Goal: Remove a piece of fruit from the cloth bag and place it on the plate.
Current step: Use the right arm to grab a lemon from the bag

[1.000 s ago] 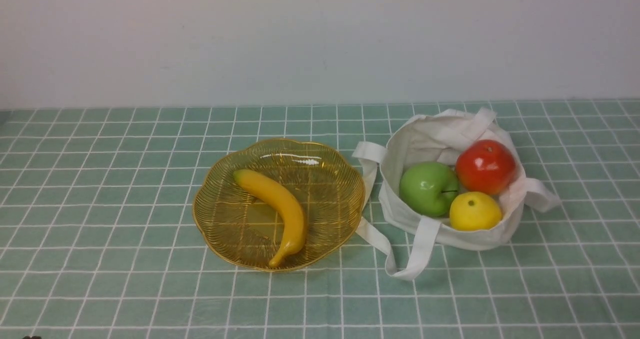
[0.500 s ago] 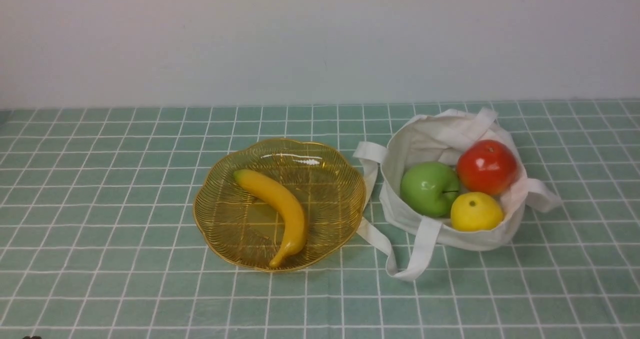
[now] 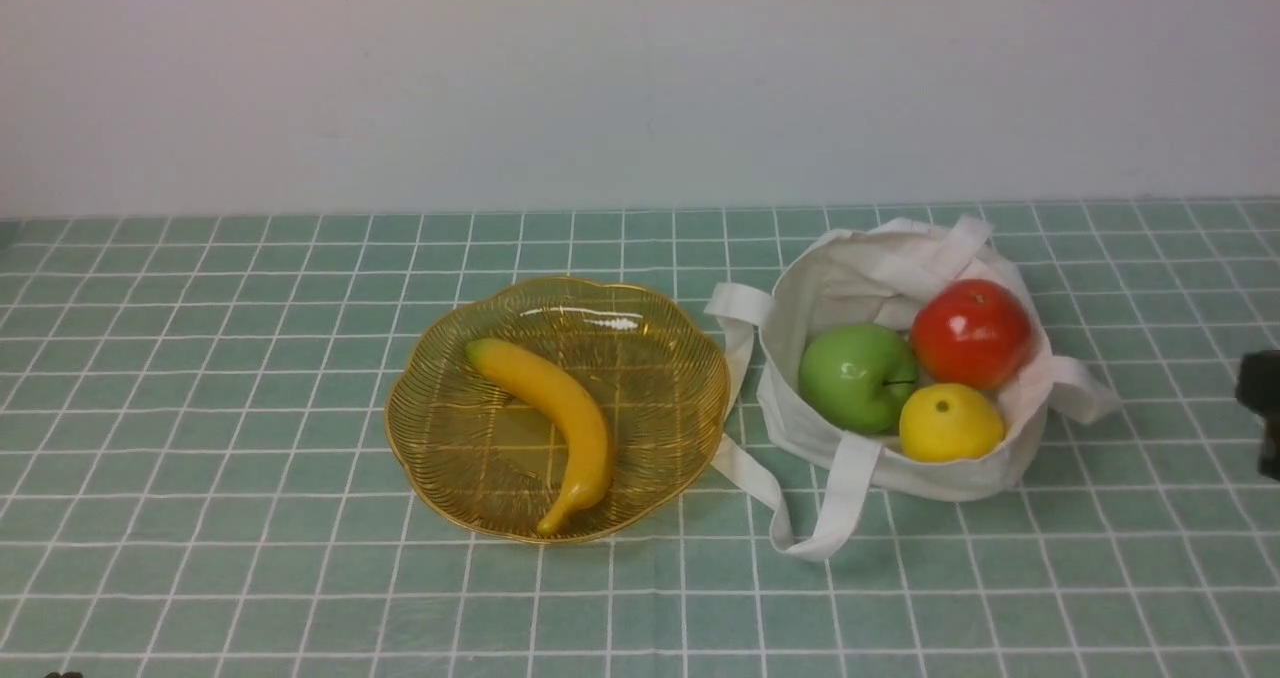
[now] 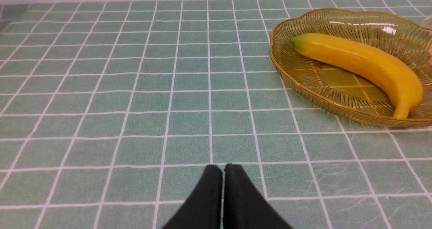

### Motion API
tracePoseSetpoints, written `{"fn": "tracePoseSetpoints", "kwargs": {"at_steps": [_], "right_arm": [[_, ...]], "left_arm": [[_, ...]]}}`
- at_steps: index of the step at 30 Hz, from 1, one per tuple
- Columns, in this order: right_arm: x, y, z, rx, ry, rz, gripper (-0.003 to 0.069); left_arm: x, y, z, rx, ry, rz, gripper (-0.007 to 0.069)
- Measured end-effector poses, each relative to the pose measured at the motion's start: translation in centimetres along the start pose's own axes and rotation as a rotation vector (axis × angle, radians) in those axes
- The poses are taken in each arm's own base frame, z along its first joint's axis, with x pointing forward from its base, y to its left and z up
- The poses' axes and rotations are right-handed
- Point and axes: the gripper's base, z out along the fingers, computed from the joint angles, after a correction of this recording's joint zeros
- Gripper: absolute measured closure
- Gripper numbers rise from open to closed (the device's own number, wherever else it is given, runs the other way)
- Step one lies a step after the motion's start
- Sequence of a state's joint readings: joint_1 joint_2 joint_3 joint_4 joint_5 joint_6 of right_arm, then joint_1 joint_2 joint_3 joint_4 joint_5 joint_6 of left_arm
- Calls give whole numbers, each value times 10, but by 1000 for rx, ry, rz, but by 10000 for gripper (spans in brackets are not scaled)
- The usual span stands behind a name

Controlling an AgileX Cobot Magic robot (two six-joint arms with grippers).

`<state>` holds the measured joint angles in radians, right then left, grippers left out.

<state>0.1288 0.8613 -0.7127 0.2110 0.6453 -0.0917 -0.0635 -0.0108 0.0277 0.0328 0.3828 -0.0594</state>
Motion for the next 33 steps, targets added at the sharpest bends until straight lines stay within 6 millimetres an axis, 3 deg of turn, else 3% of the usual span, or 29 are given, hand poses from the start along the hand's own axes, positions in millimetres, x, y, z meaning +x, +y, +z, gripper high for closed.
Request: {"fn": "tracePoseSetpoints", "kwargs": {"at_steps": [5, 8, 13, 16, 19, 22, 26, 33], "right_arm": [[-25, 2, 45, -9, 181, 19, 654], [-33, 17, 84, -71, 277, -36, 606], [-49, 30, 118, -99, 311, -73, 469], [-58, 30, 134, -94, 329, -89, 327], [-53, 31, 151, -97, 395, -84, 173], [-44, 30, 165, -95, 446, -82, 97], [-31, 29, 186, -86, 505, -83, 55], [-12, 26, 213, -72, 570, -91, 71]], "left_arm": [[0, 0, 0, 0, 0, 0, 632], [0, 0, 0, 0, 0, 0, 632], [0, 0, 0, 0, 0, 0, 632], [0, 0, 0, 0, 0, 0, 632], [0, 0, 0, 0, 0, 0, 632], [0, 0, 0, 0, 0, 0, 632], [0, 0, 0, 0, 0, 0, 632], [0, 0, 0, 0, 0, 0, 632]]}}
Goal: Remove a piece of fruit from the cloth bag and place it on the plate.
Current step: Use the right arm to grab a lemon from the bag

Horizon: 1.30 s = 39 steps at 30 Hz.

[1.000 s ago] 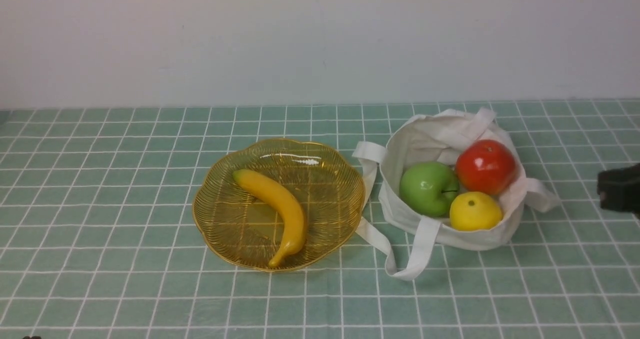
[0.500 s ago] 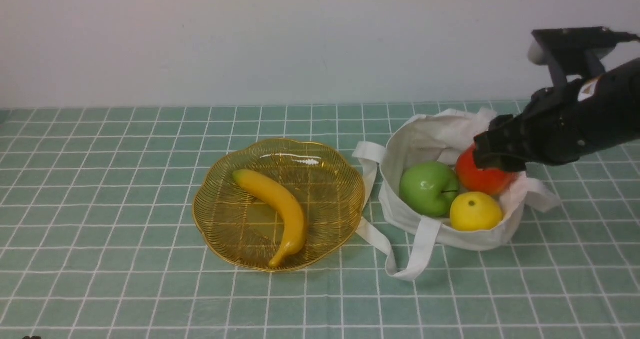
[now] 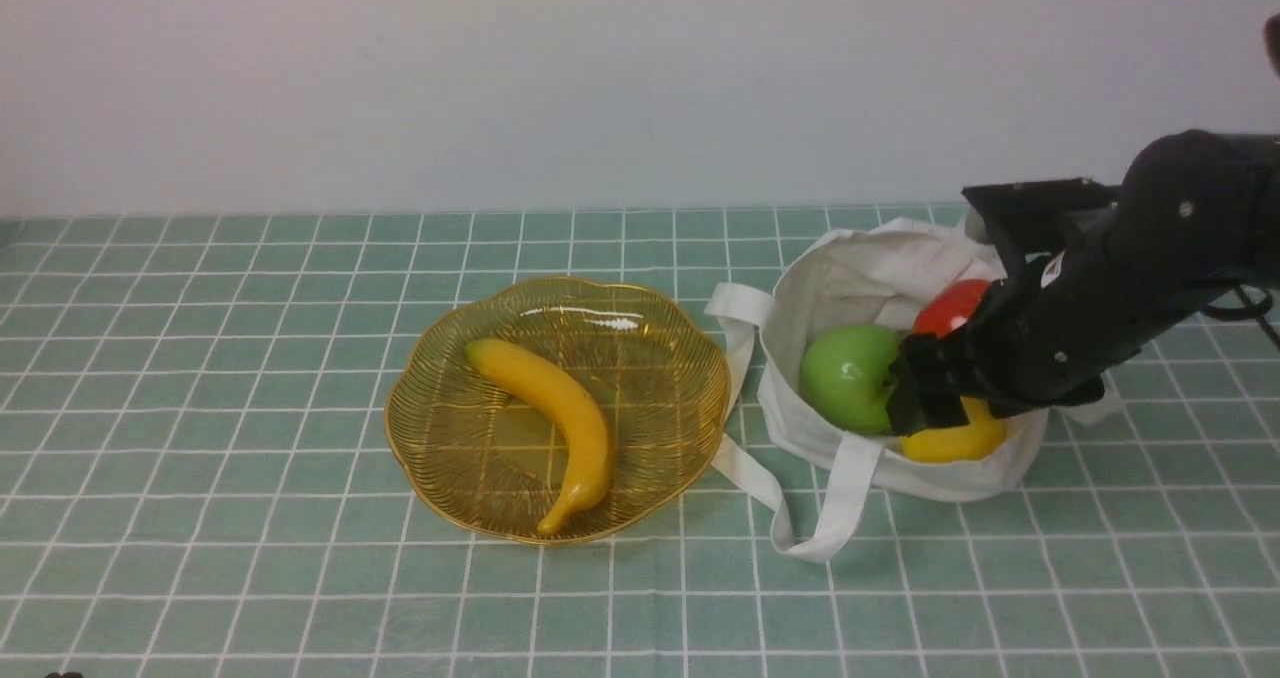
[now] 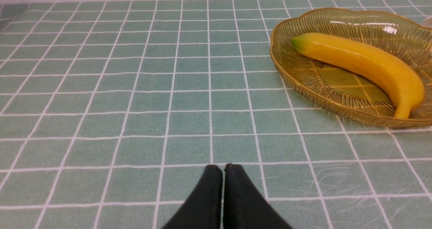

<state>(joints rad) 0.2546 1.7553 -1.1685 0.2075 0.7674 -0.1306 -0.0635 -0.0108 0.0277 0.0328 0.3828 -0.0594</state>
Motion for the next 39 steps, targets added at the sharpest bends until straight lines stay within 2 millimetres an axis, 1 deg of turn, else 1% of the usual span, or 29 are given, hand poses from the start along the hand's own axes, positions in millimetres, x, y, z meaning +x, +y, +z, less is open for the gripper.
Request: {"fn": "tracePoseSetpoints", "kwargs": {"at_steps": [7, 15, 22, 27, 30, 33, 34, 35, 39], "right_arm": [[2, -6, 16, 49, 38, -58, 79], [-3, -7, 19, 58, -4, -63, 79], [-5, -9, 32, 61, -11, -62, 79], [-7, -9, 33, 60, -8, -62, 116], [-6, -9, 29, 57, 10, -62, 116], [-3, -7, 20, 53, 35, -63, 118], [-3, -6, 12, 52, 32, -64, 118], [-2, -6, 8, 51, 30, -65, 118], [-4, -2, -23, 49, -24, -71, 118]], "left_arm": [[0, 0, 0, 0, 0, 0, 632], [0, 0, 0, 0, 0, 0, 632], [0, 0, 0, 0, 0, 0, 632], [0, 0, 0, 0, 0, 0, 632], [0, 0, 0, 0, 0, 0, 632], [0, 0, 0, 0, 0, 0, 632], [0, 0, 0, 0, 0, 0, 632], [0, 0, 0, 0, 0, 0, 632], [0, 0, 0, 0, 0, 0, 632]]}}
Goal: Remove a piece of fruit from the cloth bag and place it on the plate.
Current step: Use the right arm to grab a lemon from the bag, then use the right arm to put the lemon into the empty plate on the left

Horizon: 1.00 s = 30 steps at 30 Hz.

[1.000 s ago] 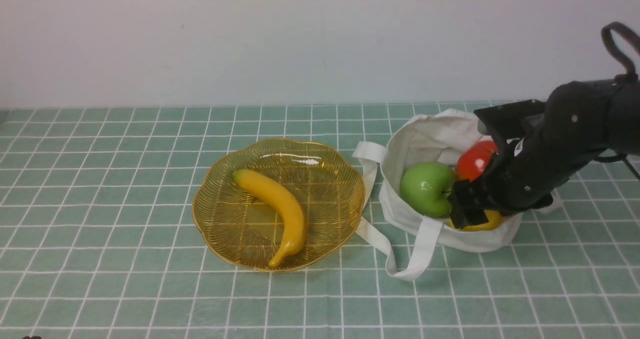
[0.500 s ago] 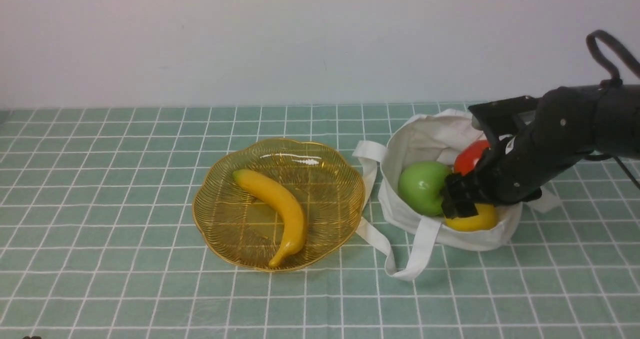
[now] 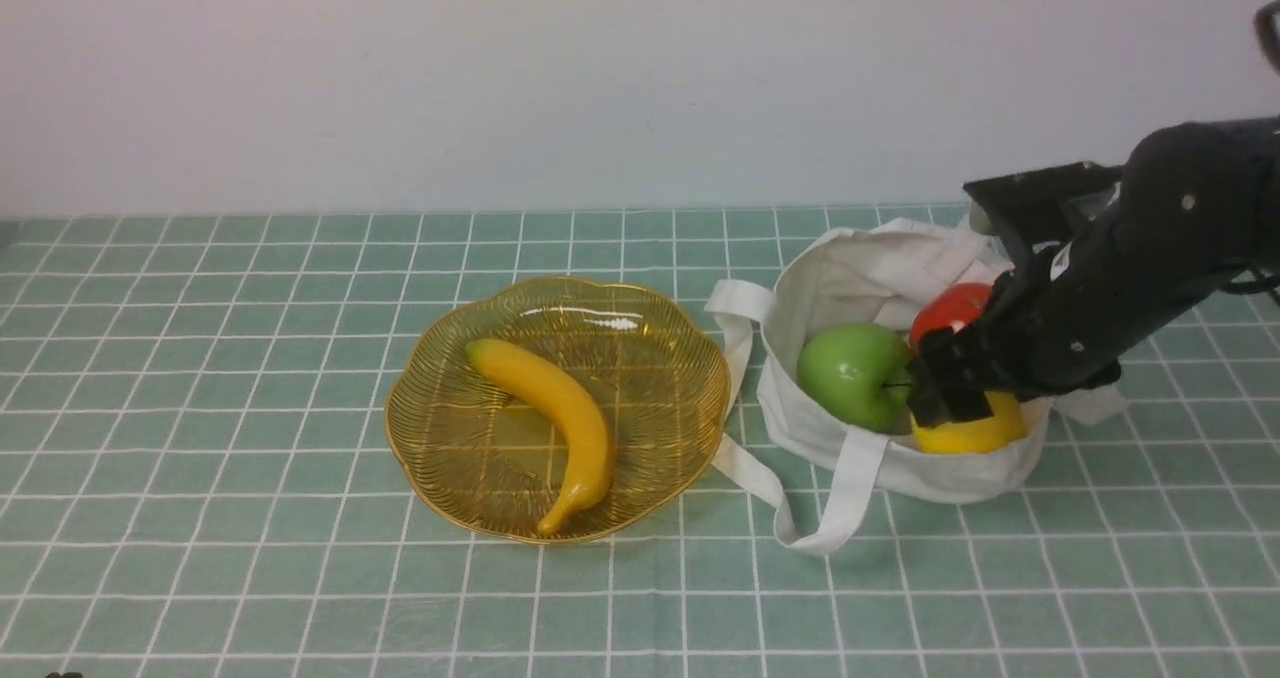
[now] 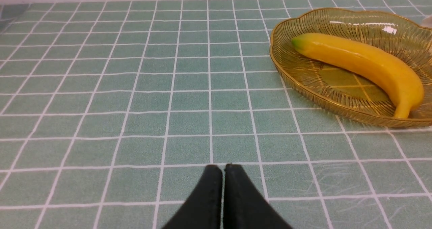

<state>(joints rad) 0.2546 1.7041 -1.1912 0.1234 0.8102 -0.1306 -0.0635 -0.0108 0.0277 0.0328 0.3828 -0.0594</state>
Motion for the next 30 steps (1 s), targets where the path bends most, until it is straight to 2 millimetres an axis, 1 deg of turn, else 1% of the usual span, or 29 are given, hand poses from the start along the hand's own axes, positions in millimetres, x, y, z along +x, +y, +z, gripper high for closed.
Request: {"fn": "tracePoseSetpoints", "kwargs": {"at_steps": [4, 6, 8, 11, 12, 13, 15, 16, 17, 20, 24, 27, 30], "right_arm": [[-2, 2, -28, 3, -68, -5, 118], [-2, 3, -37, -2, -94, 0, 118], [-3, 8, -52, -47, -140, 39, 118], [-5, 21, -60, -156, -174, 109, 118], [-5, 21, -60, -156, -175, 109, 118], [-8, 37, -63, -254, -195, 112, 118], [-10, 56, -63, -337, -219, 74, 120], [-12, 70, -62, -381, -245, 38, 121], [-13, 76, -61, -397, -262, 21, 121], [-17, 107, -51, -460, -313, -45, 121], [-19, 134, -31, -461, -363, -108, 121], [-21, 144, -8, -412, -397, -147, 121], [-23, 145, 14, -361, -408, -139, 121]], "left_arm": [[0, 0, 0, 0, 0, 0, 632], [0, 0, 0, 0, 0, 0, 632], [0, 0, 0, 0, 0, 0, 632], [0, 0, 0, 0, 0, 0, 632], [0, 0, 0, 0, 0, 0, 632], [0, 0, 0, 0, 0, 0, 632], [0, 0, 0, 0, 0, 0, 632], [0, 0, 0, 0, 0, 0, 632], [0, 0, 0, 0, 0, 0, 632], [0, 0, 0, 0, 0, 0, 632], [0, 0, 0, 0, 0, 0, 632], [0, 0, 0, 0, 0, 0, 632], [0, 0, 0, 0, 0, 0, 632]]}}
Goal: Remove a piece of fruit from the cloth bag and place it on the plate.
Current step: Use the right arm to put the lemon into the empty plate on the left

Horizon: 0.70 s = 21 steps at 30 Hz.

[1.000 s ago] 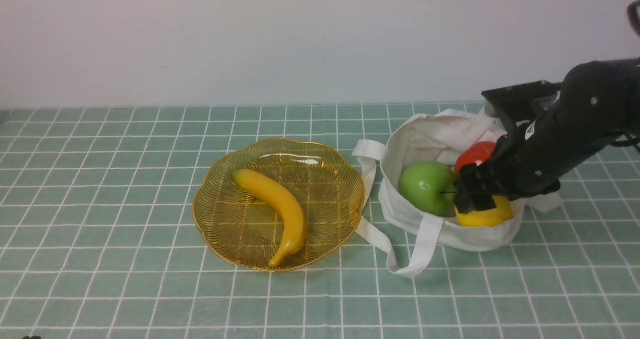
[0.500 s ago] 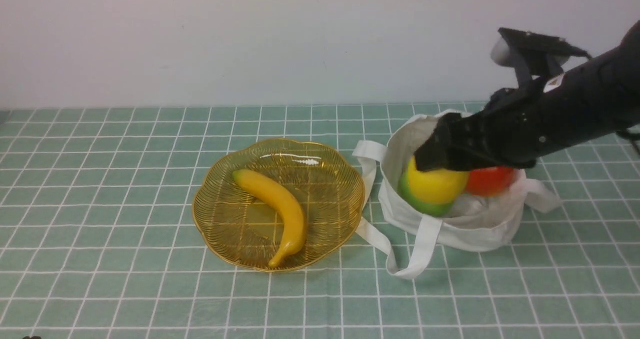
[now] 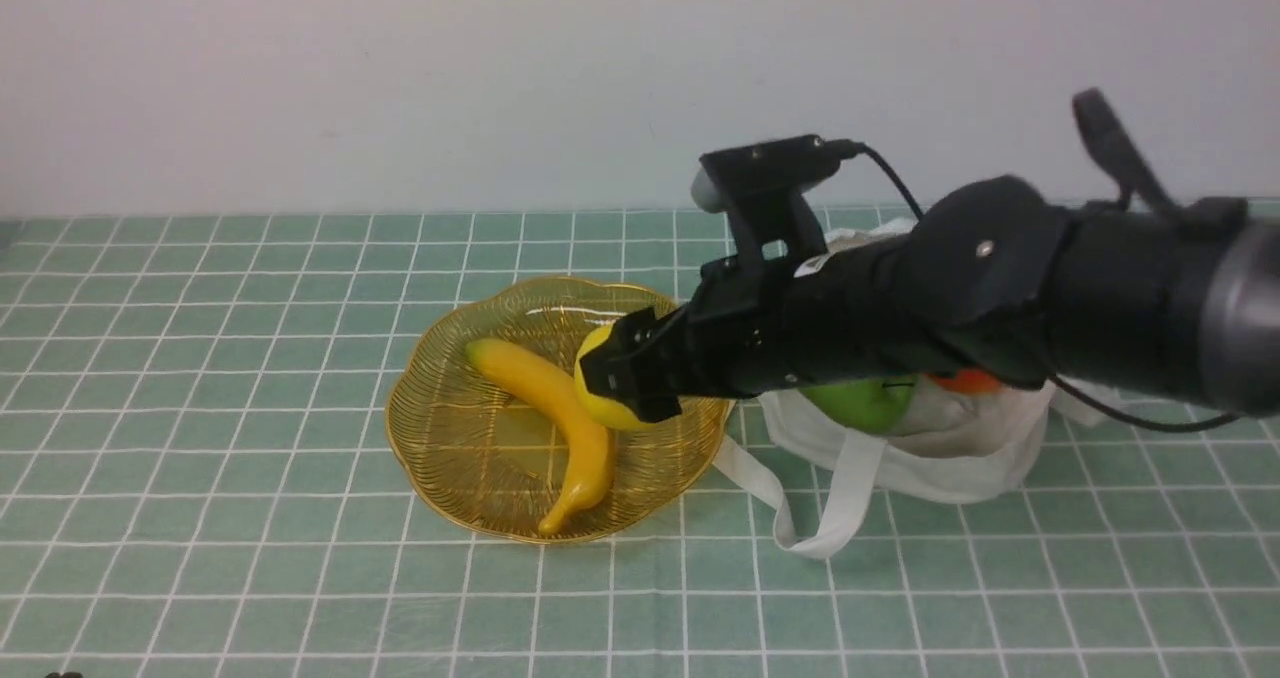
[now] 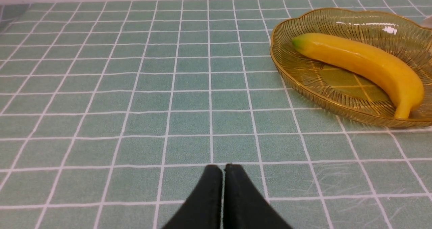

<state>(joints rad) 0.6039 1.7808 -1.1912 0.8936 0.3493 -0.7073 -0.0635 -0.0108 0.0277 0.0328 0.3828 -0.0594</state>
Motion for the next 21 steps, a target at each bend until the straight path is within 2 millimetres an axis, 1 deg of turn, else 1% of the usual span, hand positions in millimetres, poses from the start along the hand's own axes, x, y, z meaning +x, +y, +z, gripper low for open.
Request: {"fn": "tracePoseSetpoints", "kwargs": {"at_steps": [3, 4, 5, 6, 7, 8, 10, 15, 17, 21], "right_arm": [[8, -7, 15, 37, 10, 4, 121], [8, -8, 16, 42, 8, 5, 121], [13, -12, 25, 61, 16, 11, 121], [13, -12, 25, 64, 13, 10, 121], [19, -17, 33, 84, 22, 15, 121], [19, -17, 33, 85, 20, 15, 121], [25, -20, 41, 97, 36, 20, 114], [26, -20, 43, 94, 43, 21, 74], [22, -19, 41, 91, 31, 16, 58], [11, -16, 32, 85, -1, -6, 53]], "left_arm": [[0, 0, 0, 0, 0, 0, 632], [0, 0, 0, 0, 0, 0, 632], [0, 0, 0, 0, 0, 0, 632], [0, 0, 0, 0, 0, 0, 632], [0, 0, 0, 0, 0, 0, 632], [0, 0, 0, 0, 0, 0, 632], [0, 0, 0, 0, 0, 0, 632], [0, 0, 0, 0, 0, 0, 632], [0, 0, 0, 0, 0, 0, 632], [0, 0, 0, 0, 0, 0, 632]]}}
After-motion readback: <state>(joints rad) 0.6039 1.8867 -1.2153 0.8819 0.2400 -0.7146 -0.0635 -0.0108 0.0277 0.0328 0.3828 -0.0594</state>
